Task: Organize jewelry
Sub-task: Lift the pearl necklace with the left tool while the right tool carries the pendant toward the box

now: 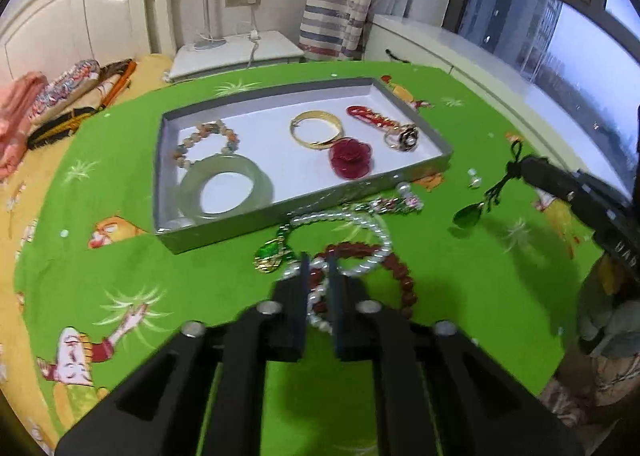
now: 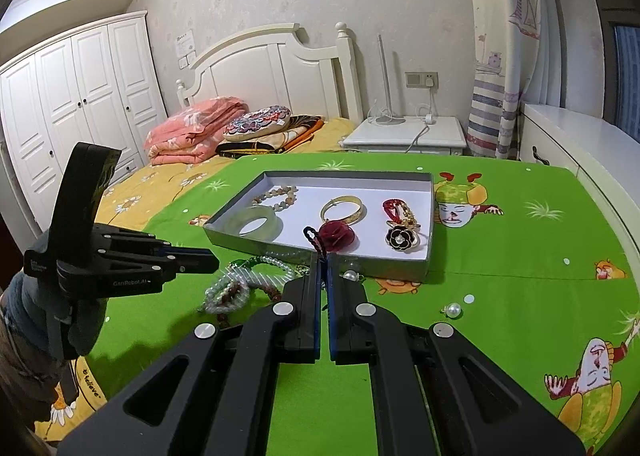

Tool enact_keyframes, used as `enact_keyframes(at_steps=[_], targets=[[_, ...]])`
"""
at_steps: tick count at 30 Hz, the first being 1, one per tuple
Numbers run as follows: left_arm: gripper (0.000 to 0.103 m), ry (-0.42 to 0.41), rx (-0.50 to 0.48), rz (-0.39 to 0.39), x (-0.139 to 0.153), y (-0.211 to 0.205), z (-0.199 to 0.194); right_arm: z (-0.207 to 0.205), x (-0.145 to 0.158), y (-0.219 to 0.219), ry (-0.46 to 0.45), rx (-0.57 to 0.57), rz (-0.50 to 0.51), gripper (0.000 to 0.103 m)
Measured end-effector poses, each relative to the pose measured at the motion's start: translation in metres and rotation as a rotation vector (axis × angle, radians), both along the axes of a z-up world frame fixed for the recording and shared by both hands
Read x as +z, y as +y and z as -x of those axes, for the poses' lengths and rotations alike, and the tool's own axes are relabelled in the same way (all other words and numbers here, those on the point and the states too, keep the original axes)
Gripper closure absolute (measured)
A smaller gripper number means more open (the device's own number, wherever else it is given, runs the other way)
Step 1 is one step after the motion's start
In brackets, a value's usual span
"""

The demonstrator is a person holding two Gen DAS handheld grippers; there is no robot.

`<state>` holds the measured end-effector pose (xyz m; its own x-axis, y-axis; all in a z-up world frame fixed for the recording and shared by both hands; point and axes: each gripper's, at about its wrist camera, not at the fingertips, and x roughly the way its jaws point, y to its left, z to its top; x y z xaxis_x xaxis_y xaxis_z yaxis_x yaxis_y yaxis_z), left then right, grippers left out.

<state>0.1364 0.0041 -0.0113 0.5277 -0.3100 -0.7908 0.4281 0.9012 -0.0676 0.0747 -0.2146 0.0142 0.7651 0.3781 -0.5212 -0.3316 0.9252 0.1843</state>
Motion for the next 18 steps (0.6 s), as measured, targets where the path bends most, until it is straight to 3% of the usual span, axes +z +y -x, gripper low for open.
enact_keyframes(at_steps=[6, 7, 8, 9, 10, 13, 17, 18], targets=[[0.102, 0.014, -0.029, 0.024, 0.002, 0.003, 0.003, -0.001, 0.000, 0.000, 0.001, 0.001, 0.000, 0.099], [0.097, 0.021, -0.044, 0.024, 0.000, 0.000, 0.004, -0.001, -0.001, 0.000, 0.002, 0.001, -0.001, 0.099], [0.088, 0.023, -0.056, 0.017, -0.002, -0.005, 0.007, -0.002, -0.001, 0.001, 0.004, 0.002, -0.001, 0.099], [0.059, 0.019, -0.067, -0.003, -0.005, -0.011, 0.010, -0.001, -0.002, 0.001, 0.006, 0.002, -0.001, 0.099], [0.050, -0.002, -0.076, -0.025, -0.008, -0.017, 0.014, -0.002, -0.004, 0.001, 0.009, 0.001, -0.003, 0.099], [0.058, 0.015, -0.120, -0.070, -0.023, -0.034, 0.017, -0.002, -0.006, 0.001, 0.016, 0.000, -0.004, 0.099], [0.060, 0.010, -0.144, -0.122, -0.038, -0.048, 0.014, -0.002, -0.007, -0.002, 0.016, -0.002, -0.005, 0.099], [0.069, 0.009, -0.140, -0.141, -0.041, -0.049, 0.012, -0.002, -0.007, -0.001, 0.017, -0.002, -0.006, 0.099]])
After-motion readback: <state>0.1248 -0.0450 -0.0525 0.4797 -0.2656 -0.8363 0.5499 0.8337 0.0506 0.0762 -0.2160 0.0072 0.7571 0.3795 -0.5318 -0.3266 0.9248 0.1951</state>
